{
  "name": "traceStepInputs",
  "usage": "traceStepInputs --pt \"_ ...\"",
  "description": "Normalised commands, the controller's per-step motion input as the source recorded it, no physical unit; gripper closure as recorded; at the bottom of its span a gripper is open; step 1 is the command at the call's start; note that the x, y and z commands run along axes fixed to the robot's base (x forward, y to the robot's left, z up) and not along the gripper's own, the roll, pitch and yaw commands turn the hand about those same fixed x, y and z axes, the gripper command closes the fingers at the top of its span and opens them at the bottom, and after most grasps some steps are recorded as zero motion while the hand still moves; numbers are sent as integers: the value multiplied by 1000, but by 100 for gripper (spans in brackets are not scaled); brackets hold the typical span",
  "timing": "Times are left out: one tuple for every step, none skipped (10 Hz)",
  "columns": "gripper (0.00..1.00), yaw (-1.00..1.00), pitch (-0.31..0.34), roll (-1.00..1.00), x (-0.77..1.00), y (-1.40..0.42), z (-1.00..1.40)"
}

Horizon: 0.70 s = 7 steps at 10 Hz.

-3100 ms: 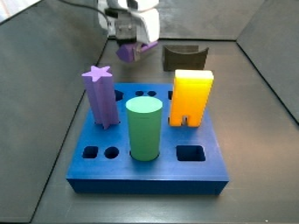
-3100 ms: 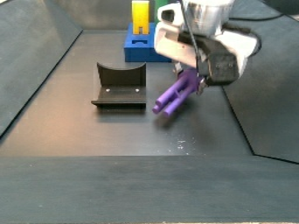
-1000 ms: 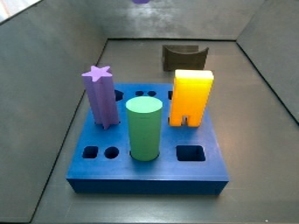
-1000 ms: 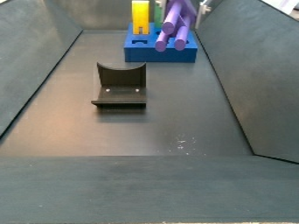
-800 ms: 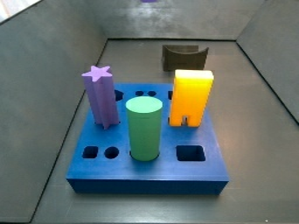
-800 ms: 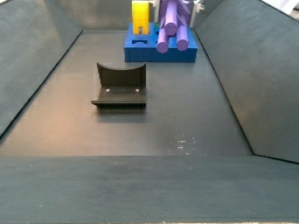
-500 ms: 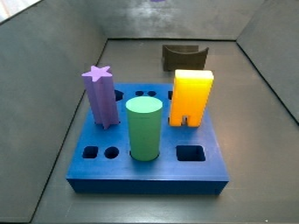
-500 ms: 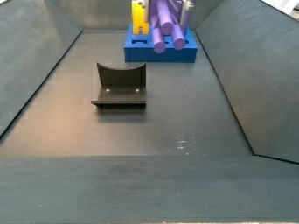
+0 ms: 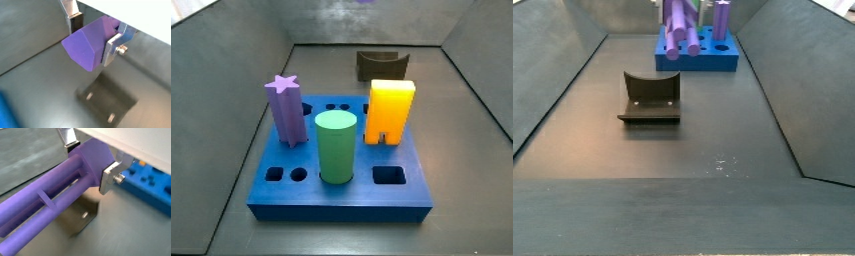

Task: Pick up the 3 prong object. Move up. Place the 3 prong object on the fixture. Regrasp the 3 prong object. Move to above the board. Insert the 3 prong object.
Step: Place the 3 prong object on the fixture.

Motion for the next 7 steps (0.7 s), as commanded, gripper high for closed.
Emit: traceStepInputs --pt "100 -41 90 -1000 932 -617 -176" --pt "100 -47 97 -1000 813 -252 -76" --pt "100 -50 104 -1000 744 -165 -52" --pt "100 -58 115 -1000 587 -51 -20" --pt "100 -65 120 -1000 495 3 -14" --pt "100 -73 124 -1000 403 22 -9" --pt "100 -85 129 -1000 281 28 -12"
